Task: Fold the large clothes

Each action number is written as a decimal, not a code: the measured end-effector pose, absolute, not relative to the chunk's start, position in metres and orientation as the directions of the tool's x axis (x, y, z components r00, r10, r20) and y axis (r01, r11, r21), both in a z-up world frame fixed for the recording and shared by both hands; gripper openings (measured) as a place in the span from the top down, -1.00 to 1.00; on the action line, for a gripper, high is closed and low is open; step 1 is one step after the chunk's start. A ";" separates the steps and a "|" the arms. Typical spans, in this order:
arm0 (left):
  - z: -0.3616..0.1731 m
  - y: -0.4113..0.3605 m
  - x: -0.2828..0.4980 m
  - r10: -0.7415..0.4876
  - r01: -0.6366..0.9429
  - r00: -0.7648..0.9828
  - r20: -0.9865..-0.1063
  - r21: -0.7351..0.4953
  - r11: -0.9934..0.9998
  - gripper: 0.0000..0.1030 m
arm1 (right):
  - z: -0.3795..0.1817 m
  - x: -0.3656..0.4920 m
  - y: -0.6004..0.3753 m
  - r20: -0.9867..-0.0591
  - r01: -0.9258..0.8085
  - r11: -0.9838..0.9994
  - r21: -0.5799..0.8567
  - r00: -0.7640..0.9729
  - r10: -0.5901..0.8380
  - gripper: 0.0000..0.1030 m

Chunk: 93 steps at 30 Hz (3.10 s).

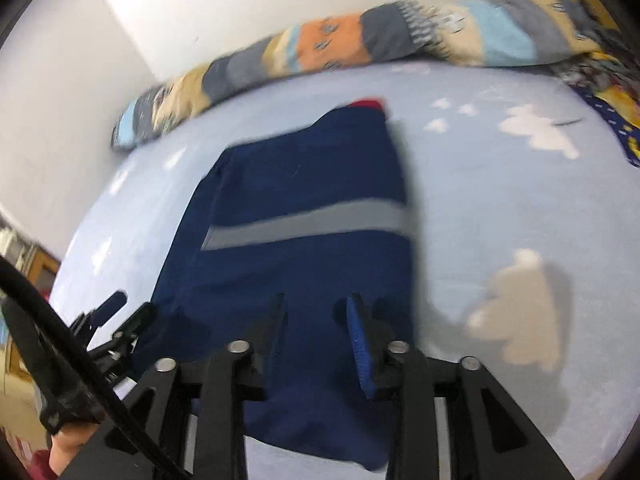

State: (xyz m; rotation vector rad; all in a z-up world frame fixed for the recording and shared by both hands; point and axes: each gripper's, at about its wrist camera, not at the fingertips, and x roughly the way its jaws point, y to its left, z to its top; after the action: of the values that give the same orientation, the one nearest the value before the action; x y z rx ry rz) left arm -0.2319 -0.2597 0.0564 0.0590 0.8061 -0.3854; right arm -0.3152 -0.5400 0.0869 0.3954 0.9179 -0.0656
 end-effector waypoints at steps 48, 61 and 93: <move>0.018 -0.304 -0.256 -0.362 0.538 0.507 -0.782 -0.041 0.842 0.01 | 0.104 -0.366 -0.513 -0.711 0.228 0.960 0.164 0.701 -0.045 0.44; 0.032 -0.298 -0.259 -0.301 0.496 0.571 -0.764 0.029 0.868 -0.76 | 0.058 -0.345 -0.493 -0.831 0.170 0.971 0.166 0.554 0.045 0.38; 0.110 -0.293 -0.342 -0.123 0.232 0.857 -0.501 0.160 0.959 -1.00 | 0.123 -0.446 -0.458 -0.598 0.281 0.960 -0.018 0.766 -0.235 -0.87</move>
State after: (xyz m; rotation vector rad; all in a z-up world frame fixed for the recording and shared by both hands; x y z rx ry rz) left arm -0.3418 -0.2934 0.1101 0.2194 0.5092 -0.1883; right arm -0.4459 -0.4585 0.1233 0.0739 0.6395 -0.2803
